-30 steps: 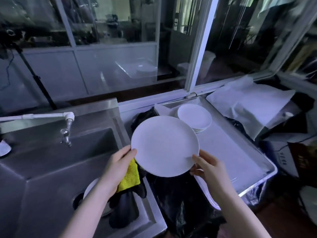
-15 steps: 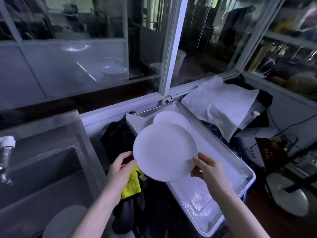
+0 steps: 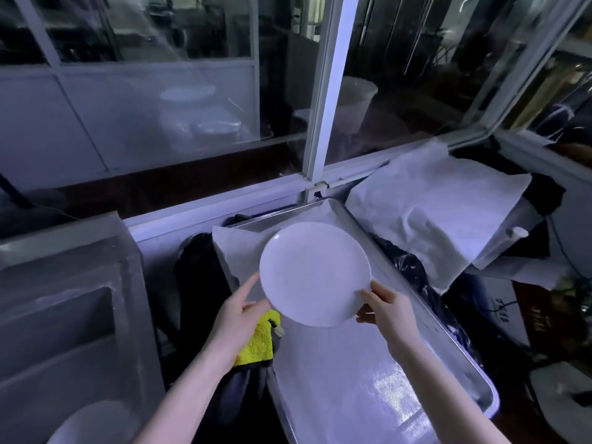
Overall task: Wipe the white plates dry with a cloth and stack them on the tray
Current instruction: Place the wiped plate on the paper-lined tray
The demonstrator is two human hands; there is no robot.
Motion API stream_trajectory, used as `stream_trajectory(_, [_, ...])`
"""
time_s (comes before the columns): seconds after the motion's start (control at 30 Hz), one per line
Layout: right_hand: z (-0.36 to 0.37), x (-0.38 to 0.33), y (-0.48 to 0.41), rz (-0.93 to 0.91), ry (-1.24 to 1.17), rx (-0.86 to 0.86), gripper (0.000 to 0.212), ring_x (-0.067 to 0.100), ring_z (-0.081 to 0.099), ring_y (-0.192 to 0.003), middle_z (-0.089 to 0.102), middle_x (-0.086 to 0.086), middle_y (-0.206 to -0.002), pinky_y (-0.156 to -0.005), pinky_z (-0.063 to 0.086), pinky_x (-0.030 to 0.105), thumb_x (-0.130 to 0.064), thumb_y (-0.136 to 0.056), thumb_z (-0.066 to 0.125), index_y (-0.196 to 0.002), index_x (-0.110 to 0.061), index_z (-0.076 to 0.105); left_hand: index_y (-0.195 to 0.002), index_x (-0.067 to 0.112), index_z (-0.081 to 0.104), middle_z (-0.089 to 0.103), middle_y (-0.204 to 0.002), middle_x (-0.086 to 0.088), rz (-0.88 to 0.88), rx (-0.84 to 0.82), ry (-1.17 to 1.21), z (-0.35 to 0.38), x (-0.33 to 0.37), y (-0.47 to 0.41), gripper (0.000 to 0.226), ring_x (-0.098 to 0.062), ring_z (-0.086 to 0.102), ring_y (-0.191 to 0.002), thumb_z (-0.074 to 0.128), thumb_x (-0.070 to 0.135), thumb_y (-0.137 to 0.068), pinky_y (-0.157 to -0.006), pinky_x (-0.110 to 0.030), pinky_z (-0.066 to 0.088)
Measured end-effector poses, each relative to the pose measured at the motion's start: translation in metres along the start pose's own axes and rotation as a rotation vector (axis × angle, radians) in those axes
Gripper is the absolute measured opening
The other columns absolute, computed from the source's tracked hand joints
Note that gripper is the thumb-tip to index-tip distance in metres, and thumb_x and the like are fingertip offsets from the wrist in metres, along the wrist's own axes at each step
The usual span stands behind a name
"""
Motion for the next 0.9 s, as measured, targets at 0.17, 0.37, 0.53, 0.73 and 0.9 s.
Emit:
stream_trajectory(0.17, [-0.004,0.009,-0.062,-0.027,0.191,-0.001,0.025,0.016,0.054,-0.052,0.055,-0.001,-0.055,-0.055,0.051,0.026,-0.009,-0.092,0.056,-0.067,-0.008,0.057,-0.137,0.051,0.046,0.076,-0.089,0.004,-0.044,0.034,-0.027,0.031,-0.005,-0.044,0.065,0.002,0.067,-0.09,0.069,0.023,-0.083,-0.074,-0.014,0.046])
stream_trajectory(0.37, [0.003,0.022,-0.113,-0.07,0.395,-0.048,0.025,0.027,0.05,-0.069,0.056,0.024,-0.079,-0.075,0.055,0.048,-0.017,-0.094,0.055,-0.081,0.005,0.055,-0.14,0.051,0.042,0.077,-0.087,0.005,-0.12,0.044,-0.116,0.05,-0.012,-0.079,0.07,-0.007,0.068,-0.098,0.064,0.034,-0.075,-0.099,-0.028,0.046])
stream_trajectory(0.53, [0.008,0.036,-0.135,-0.091,0.459,-0.084,0.03,0.036,0.057,-0.074,0.049,0.005,-0.076,-0.069,0.051,0.039,-0.019,-0.097,0.054,-0.069,-0.013,0.049,-0.14,0.049,0.044,0.066,-0.124,0.008,-0.166,0.105,-0.18,0.06,-0.022,-0.094,0.075,-0.014,0.058,-0.118,0.067,0.039,-0.069,-0.107,-0.037,0.043])
stream_trajectory(0.73, [0.018,0.046,-0.151,-0.185,0.524,-0.101,0.018,0.015,0.044,-0.064,0.049,0.004,-0.08,-0.058,0.029,0.028,-0.022,-0.1,0.055,-0.085,-0.013,0.061,-0.144,0.047,0.04,0.057,-0.135,0.013,-0.136,0.195,-0.212,0.064,-0.029,-0.102,0.072,-0.007,0.049,-0.124,0.067,0.026,-0.081,-0.102,-0.029,0.041])
stream_trajectory(0.9, [0.024,0.054,-0.155,-0.209,0.54,-0.099,0.019,0.025,0.05,-0.078,0.049,0.002,-0.086,-0.063,0.035,0.032,-0.029,-0.102,0.049,-0.111,-0.021,0.063,-0.144,0.05,0.037,0.06,-0.109,0.014,-0.123,0.251,-0.243,0.065,-0.034,-0.104,0.071,-0.007,0.054,-0.1,0.066,0.021,-0.086,-0.084,-0.026,0.044])
Point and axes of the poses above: each hand's wrist, its own y-axis away from the middle knuckle, its own z-axis out of the palm, x = y × z, the point moved 3 cm from there along -y, towards the middle knuckle
